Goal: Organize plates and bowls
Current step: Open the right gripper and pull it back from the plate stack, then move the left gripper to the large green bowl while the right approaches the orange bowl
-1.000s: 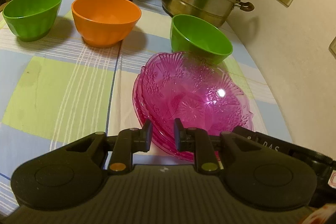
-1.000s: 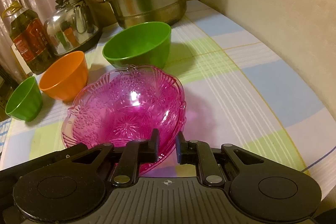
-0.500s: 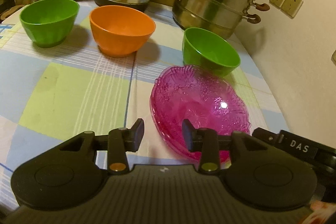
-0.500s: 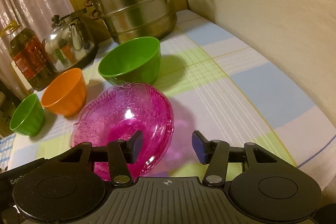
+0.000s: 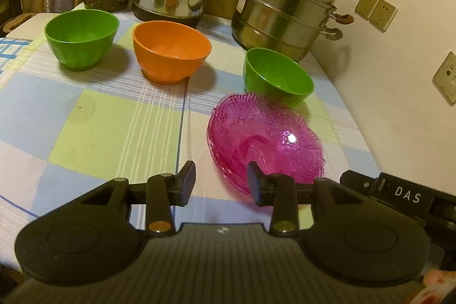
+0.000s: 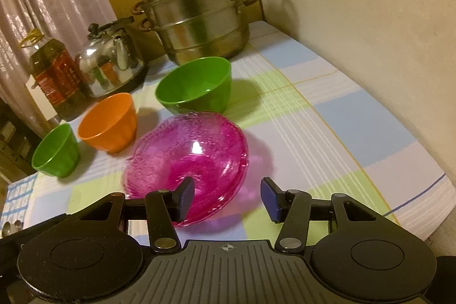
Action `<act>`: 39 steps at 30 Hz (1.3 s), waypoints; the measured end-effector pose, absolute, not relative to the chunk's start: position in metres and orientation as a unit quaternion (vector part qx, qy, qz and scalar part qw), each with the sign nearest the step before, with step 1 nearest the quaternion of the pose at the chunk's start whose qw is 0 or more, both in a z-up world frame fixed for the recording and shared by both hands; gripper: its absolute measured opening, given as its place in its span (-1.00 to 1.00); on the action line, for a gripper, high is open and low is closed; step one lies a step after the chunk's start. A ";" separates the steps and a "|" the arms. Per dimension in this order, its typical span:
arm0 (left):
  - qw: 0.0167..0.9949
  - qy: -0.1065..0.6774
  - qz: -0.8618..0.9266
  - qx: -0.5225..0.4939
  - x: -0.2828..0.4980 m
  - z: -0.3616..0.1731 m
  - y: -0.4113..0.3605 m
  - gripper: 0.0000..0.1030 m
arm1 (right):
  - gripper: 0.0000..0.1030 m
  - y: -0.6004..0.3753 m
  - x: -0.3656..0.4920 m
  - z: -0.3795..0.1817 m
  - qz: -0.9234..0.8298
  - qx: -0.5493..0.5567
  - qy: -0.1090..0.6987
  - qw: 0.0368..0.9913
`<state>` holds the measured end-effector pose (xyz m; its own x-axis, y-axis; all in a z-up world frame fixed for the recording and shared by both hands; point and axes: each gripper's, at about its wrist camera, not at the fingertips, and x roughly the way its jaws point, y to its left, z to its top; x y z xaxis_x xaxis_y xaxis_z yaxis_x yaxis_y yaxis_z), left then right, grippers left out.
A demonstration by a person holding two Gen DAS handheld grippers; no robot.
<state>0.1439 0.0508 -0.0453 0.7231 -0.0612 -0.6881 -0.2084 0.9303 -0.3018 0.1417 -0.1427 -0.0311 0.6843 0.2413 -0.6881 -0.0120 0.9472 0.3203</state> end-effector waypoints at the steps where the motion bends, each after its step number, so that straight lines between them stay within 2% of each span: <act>1: 0.911 0.369 0.041 -0.181 0.141 -0.044 0.052 -0.32 | 0.00 -0.142 0.140 -0.029 0.072 0.146 0.390 0.906; 23: 0.917 0.341 0.094 -0.185 0.111 -0.015 0.114 -0.32 | 0.00 -0.079 0.126 -0.005 0.142 0.110 0.384 0.906; 39: 0.908 0.340 0.161 -0.185 0.133 -0.020 0.217 -0.32 | 0.00 0.017 0.165 -0.005 0.232 0.078 0.385 0.890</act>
<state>0.1326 0.2170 -0.0199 0.7174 0.1676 -0.6762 -0.4185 0.8797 -0.2259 0.1652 0.0167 -0.0047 0.5966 0.4725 -0.6488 -0.3525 0.8805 0.3171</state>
